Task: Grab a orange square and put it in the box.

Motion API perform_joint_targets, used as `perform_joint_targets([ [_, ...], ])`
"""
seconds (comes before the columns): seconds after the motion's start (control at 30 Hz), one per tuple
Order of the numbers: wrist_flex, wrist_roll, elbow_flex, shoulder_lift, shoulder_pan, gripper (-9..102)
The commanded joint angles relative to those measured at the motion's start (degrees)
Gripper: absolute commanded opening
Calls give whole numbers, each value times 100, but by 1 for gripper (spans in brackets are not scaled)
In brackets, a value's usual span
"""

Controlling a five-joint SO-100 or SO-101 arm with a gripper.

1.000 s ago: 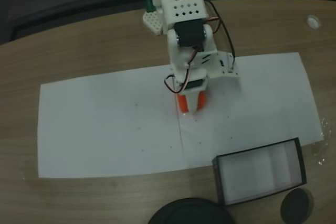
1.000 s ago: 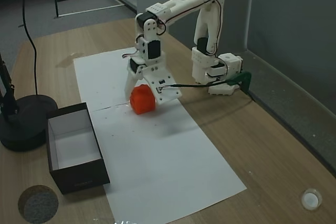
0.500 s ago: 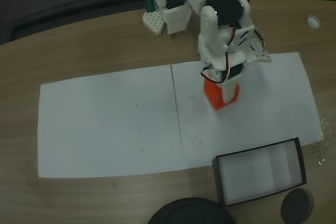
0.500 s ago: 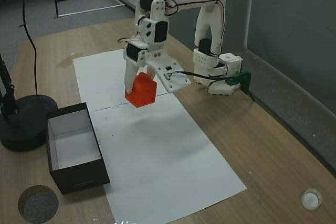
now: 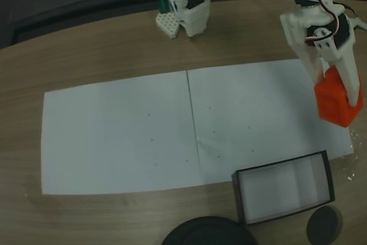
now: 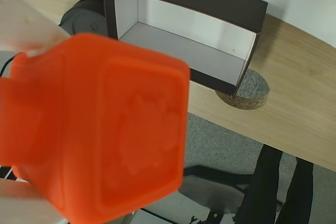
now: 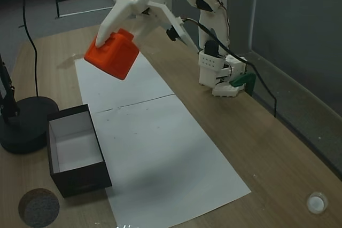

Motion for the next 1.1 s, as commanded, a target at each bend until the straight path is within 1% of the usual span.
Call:
perform_joint_targets([
  [0.0,-211,-26,-949,-580,202,13],
  [0.17,-237,-264,-1723,-1767,589,12],
  [0.33,-229,-255,-2109,-2487,879,13],
  [0.73,-185,-264,-2136,-2839,958,13],
  [0.8,-176,-220,-2127,-2830,967,17],
  [0.93,-18,-211,-2171,-2830,1090,29],
  [1.07,88,-211,-2171,-2760,1239,29],
])
